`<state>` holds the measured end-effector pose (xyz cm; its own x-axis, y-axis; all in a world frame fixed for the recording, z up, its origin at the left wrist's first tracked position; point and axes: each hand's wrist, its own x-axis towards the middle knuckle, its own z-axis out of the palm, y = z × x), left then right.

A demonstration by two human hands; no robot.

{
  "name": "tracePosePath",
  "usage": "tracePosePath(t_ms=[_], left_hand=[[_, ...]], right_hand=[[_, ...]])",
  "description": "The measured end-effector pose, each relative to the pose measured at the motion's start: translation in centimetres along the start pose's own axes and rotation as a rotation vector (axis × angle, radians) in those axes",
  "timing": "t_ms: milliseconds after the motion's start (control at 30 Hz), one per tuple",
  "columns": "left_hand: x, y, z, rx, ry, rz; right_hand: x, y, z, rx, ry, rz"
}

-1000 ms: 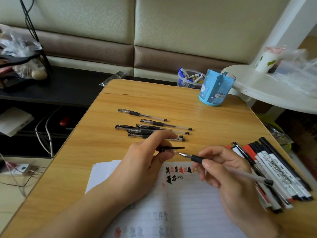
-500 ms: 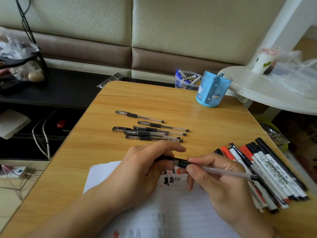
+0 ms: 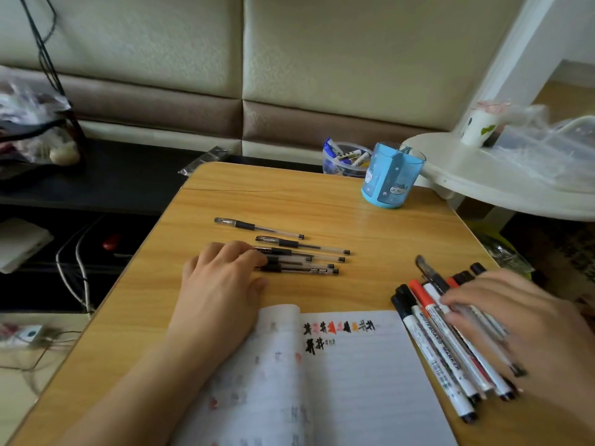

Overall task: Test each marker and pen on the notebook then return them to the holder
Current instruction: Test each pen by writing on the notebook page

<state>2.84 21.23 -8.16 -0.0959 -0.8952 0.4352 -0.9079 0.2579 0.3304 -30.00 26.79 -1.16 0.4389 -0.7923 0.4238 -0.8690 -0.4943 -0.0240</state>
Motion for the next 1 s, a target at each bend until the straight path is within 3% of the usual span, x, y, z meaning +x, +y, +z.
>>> tracePosePath(t_ms=[167, 467, 733, 867, 1000], left_hand=[[0.1, -0.1, 0.2, 0.081, -0.008, -0.028], [0.4, 0.0, 0.4, 0.069, -0.035, -0.073], [0.3, -0.1, -0.1, -0.022, 0.019, -0.026], [-0.1, 1.4, -1.5, -0.430, -0.005, 0.034], [-1.2, 3.2, -3.2, -0.573, -0.263, 0.427]], right_hand=[[-1.7, 4.7, 0.2, -0.275, -0.278, -0.125], [-1.9, 5.2, 1.7, -0.357, -0.309, -0.184], [0.5, -0.6, -0.1, -0.030, 0.089, 0.011], [1.9, -4.4, 0.2, 0.265, -0.032, 0.133], [2.9, -7.8, 2.8, 0.804, -0.137, 0.199]])
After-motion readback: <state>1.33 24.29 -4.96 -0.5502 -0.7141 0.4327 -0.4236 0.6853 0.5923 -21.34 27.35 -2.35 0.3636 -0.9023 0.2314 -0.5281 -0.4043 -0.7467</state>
